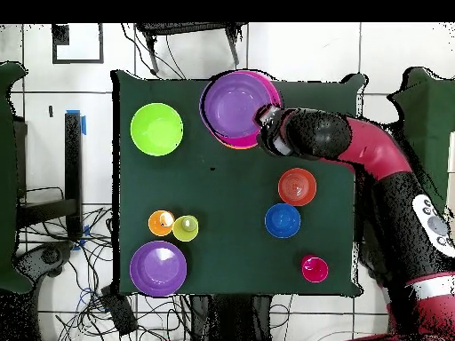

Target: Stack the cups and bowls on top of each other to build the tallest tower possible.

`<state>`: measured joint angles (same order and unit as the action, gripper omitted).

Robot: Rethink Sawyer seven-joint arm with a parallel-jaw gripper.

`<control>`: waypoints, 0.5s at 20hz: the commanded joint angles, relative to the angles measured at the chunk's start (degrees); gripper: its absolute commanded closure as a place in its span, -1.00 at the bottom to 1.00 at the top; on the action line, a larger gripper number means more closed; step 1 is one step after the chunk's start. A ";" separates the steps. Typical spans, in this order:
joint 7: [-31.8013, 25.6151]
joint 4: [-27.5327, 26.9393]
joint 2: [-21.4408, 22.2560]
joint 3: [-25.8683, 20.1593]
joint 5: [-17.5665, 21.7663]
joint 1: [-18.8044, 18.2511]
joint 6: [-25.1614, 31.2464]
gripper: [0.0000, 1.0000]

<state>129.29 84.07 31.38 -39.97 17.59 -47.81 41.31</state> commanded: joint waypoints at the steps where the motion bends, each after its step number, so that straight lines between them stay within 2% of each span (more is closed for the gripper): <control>1: -12.94 2.30 -3.12 -2.43 5.13 1.09 -2.75 1.00; 10: -13.30 -1.52 -5.02 -3.12 5.59 1.21 -0.72 1.00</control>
<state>129.29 84.16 28.60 -41.10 19.27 -47.88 41.31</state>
